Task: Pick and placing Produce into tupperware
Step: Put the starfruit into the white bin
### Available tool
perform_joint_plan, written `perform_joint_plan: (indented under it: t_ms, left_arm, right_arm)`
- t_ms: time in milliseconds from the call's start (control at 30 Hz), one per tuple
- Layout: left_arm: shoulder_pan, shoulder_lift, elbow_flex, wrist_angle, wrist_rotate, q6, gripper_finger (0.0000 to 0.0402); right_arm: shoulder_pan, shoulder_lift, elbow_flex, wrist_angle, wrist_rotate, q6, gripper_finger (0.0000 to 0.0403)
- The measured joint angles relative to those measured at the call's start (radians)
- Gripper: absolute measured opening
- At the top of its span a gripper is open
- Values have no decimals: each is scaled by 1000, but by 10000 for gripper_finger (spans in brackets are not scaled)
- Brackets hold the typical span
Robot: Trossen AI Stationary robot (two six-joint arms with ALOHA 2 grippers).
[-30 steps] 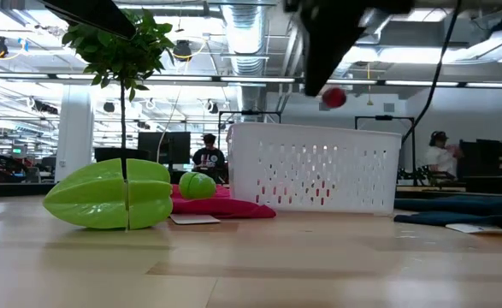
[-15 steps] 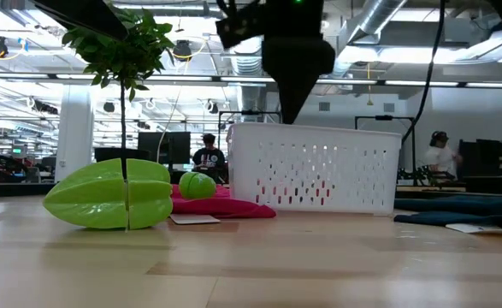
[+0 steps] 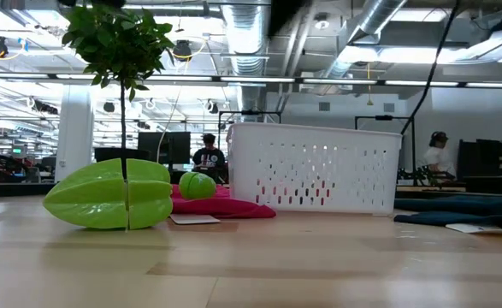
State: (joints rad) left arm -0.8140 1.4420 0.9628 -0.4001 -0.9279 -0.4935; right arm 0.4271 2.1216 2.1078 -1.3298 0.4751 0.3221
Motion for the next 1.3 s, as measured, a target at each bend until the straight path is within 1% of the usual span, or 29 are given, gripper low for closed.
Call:
perform_joint_plan:
  t_ms: [33,100,200,267,367,400,433,567,633,700,767,833,900,967,1033,1133,1200,1233,1300]
  left_arm:
    - [-5,0,0,33,8,38,0]
    - [-12,0,-1,115,55,125,0]
    - [-14,0,-1,252,168,274,0]
    - [-9,0,-1,349,264,377,0]
    - [12,-9,-1,462,455,495,0]
    - [23,-15,-1,484,501,517,0]
    - [35,-22,-1,501,522,532,0]
    - [90,-75,-14,483,523,541,0]
    - [110,-138,-64,478,521,525,0]
    - [121,-228,-153,516,521,489,0]
    - [126,-331,-270,618,511,456,0]
    - [126,-426,-391,739,478,434,0]
    - [126,-496,-493,842,416,395,0]
    - [127,-547,-572,878,356,370,0]
    - [128,-575,-627,880,314,339,0]
    - [129,-587,-673,890,287,281,0]
    - [137,-578,-677,847,256,238,1]
    - [140,-570,-677,832,237,207,3]
    - [142,-555,-677,807,232,138,18]
  right_arm:
    - [28,-28,0,67,0,-14,193]
    - [83,-77,1,217,4,-70,188]
    - [157,-146,-53,457,36,-190,183]
    - [187,-196,-128,563,35,-239,180]
    - [213,-278,-281,713,22,-249,178]
    - [221,-306,-340,774,19,-248,178]
    - [230,-334,-406,838,17,-246,177]
    - [266,-441,-684,1134,17,-271,178]
    - [287,-499,-807,1264,19,-290,177]
    - [312,-559,-916,1362,20,-289,176]
    - [339,-604,-1003,1433,25,-286,176]
    - [366,-649,-1078,1460,47,-275,177]
    - [390,-689,-1141,1480,121,-239,178]
    - [412,-723,-1205,1498,236,-201,178]
    - [429,-749,-1266,1508,340,-171,176]
    - [462,-788,-1352,1521,490,-89,173]
    - [488,-812,-1407,1524,565,-31,172]
    - [499,-817,-1429,1532,587,-1,171]
    - [511,-824,-1462,1534,604,59,171]
